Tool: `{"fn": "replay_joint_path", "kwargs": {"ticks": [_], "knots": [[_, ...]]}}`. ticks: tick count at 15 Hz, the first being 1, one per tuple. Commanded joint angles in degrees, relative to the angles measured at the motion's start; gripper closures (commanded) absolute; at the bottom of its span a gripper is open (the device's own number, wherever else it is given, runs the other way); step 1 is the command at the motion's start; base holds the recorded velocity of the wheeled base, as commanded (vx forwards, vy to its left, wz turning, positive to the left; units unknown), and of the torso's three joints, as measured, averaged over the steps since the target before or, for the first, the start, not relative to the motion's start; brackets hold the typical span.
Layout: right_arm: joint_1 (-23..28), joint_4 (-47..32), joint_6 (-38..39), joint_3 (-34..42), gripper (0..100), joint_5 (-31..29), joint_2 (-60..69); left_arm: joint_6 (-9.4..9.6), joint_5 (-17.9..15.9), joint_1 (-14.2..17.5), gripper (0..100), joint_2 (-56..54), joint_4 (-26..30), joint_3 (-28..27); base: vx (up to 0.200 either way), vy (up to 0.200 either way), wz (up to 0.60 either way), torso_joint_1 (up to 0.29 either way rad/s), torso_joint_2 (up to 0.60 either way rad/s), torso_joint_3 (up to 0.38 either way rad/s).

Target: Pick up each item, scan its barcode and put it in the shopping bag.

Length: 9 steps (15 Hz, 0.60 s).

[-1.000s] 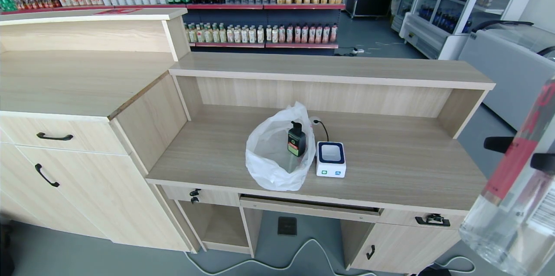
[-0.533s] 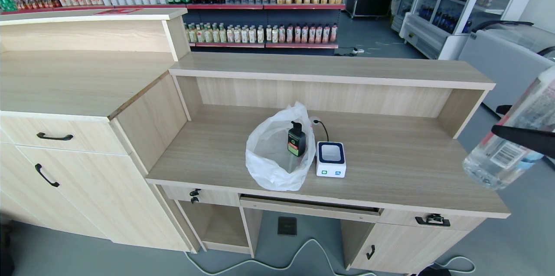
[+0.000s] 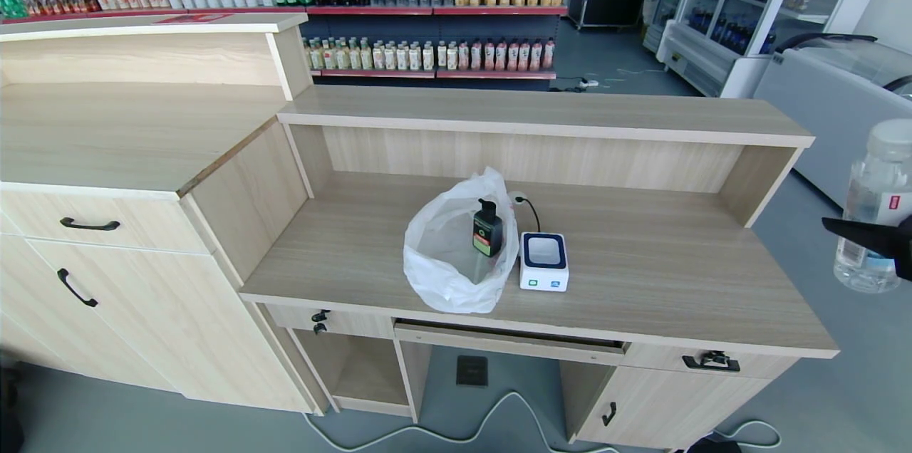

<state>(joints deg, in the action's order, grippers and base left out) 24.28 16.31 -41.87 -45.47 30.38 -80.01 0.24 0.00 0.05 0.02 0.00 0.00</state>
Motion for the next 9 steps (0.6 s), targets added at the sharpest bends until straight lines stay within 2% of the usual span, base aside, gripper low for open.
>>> {"fn": "replay_joint_path", "kwargs": {"ticks": [1, 4, 7, 9], "knots": [[2.6, -0.1, -4.8, -0.3, 100, -1.0, -2.3, 0.02, 0.0, 0.0, 0, 0.0, 0.0, 0.0, 0.0, 0.0, 0.0, 0.0, 0.0, 0.0], [3.5, -0.1, -7.2, -1.3, 100, -0.2, -2.6, 0.02, 0.0, 0.0, 0, 0.0, 0.0, 0.0, 0.0, 0.0, 0.0, 0.0, 0.0, 0.0], [7.3, -0.8, -17.8, -1.2, 100, -0.1, -2.5, 0.02, 0.0, 0.0, 0, 0.0, 0.0, 0.0, 0.0, 0.0, 0.0, 0.0, 0.0, 0.0], [7.4, -0.4, -19.8, -1.2, 100, -0.8, -2.7, 0.02, 0.0, 0.0, 0, 0.0, 0.0, 0.0, 0.0, 0.0, 0.6, 0.005, 0.0, 0.002]]}}
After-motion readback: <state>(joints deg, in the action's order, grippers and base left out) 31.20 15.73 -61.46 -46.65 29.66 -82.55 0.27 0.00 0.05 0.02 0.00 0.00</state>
